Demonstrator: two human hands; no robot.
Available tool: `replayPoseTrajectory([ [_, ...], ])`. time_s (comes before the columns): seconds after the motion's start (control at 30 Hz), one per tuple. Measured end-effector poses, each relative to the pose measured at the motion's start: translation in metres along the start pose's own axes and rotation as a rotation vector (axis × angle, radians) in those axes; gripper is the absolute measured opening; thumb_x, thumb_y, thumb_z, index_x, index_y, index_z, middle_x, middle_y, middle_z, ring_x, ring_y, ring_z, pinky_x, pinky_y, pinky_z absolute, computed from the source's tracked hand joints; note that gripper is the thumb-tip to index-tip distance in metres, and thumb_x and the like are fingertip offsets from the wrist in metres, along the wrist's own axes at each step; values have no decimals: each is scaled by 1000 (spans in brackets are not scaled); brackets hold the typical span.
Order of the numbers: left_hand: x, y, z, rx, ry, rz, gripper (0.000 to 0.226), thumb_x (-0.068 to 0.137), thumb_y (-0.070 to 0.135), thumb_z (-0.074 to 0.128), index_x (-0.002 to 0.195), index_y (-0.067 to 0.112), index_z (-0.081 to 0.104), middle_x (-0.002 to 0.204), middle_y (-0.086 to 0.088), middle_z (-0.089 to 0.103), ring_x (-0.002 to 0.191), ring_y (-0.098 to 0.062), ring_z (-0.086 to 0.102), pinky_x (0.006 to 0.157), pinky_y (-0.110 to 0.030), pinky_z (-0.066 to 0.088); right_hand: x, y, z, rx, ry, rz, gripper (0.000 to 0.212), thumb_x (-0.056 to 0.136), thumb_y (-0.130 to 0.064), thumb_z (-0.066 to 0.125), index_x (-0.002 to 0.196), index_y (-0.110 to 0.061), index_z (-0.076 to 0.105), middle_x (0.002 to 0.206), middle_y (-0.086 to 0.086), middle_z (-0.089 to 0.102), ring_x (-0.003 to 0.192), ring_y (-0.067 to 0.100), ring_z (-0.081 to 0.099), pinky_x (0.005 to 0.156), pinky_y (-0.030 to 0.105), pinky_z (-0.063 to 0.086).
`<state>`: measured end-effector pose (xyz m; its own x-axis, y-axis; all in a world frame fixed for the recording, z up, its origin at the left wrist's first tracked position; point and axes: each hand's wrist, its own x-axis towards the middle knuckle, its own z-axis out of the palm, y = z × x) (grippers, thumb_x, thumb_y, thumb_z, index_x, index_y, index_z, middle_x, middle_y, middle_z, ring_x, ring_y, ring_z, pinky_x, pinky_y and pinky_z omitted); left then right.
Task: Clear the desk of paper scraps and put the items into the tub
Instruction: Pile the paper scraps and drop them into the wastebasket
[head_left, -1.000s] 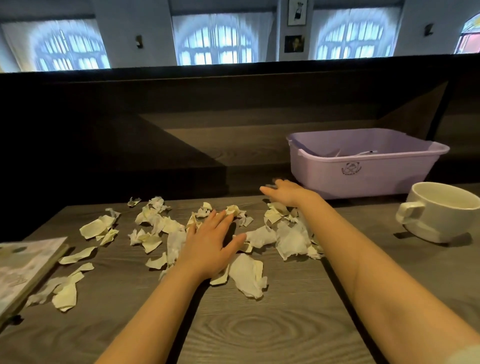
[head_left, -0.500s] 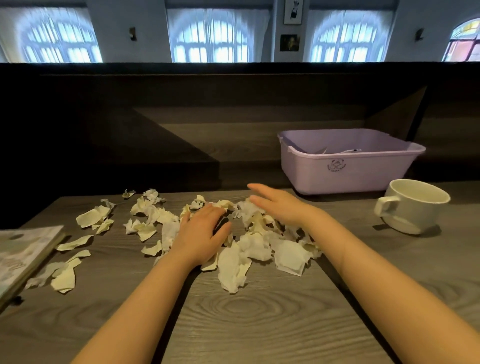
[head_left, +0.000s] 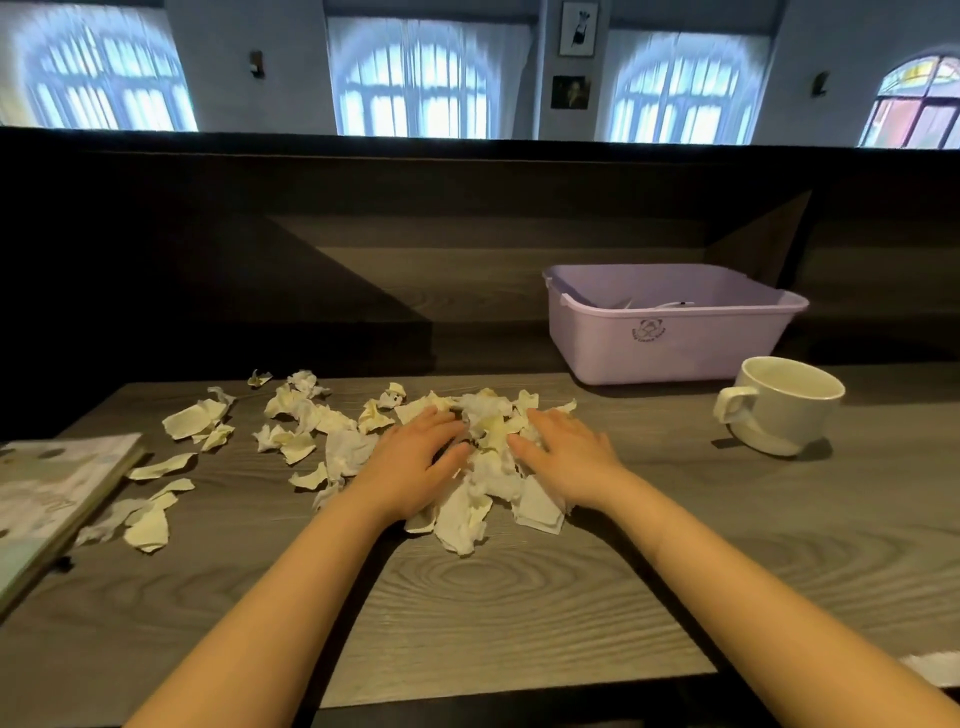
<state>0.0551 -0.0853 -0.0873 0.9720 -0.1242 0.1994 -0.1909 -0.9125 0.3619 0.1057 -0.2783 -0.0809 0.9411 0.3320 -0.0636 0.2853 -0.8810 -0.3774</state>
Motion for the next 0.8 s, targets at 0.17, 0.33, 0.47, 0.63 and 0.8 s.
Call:
replayPoseTrajectory([
  [0.17, -20, -11, -30, -54, 223, -118, 35, 97, 23, 43, 130, 14, 52, 138, -2, 50, 128, -17, 43, 105, -30, 34, -6, -33, -3, 152, 34, -83, 59, 96, -54, 31, 148, -27, 25, 156, -2, 26, 142, 22, 25, 115, 47, 23],
  [0.33, -64, -48, -45, 13, 266, -210, 37, 95, 25, 48, 129, 12, 54, 142, -3, 45, 133, -19, 38, 109, -33, 31, -24, -73, 3, -90, 302, -167, 53, 96, -50, 33, 141, -22, 38, 144, 1, 45, 132, 26, 35, 106, 44, 30],
  [0.47, -99, -77, -59, 154, 363, -334, 44, 93, 30, 51, 132, 10, 51, 149, -9, 37, 143, -26, 22, 115, -44, 26, -39, -119, 21, -63, 293, -328, 48, 97, -45, 39, 138, -21, 42, 140, 1, 48, 131, 21, 39, 107, 40, 29],
  [0.63, -129, -109, -73, 287, 325, -623, 55, 93, 40, 44, 138, 8, 39, 152, -13, 27, 143, -30, 17, 115, -45, 23, -47, -155, 47, -134, 244, -448, 44, 96, -44, 38, 134, -22, 45, 136, -1, 49, 130, 19, 39, 112, 45, 22],
  [0.8, -136, -116, -63, 429, 111, -660, 66, 94, 55, 29, 143, 11, 33, 154, -12, 25, 143, -32, 16, 117, -46, 15, -48, -153, 68, -184, 271, -477, 39, 97, -41, 36, 129, -21, 50, 132, -2, 52, 128, 17, 41, 114, 43, 18],
])
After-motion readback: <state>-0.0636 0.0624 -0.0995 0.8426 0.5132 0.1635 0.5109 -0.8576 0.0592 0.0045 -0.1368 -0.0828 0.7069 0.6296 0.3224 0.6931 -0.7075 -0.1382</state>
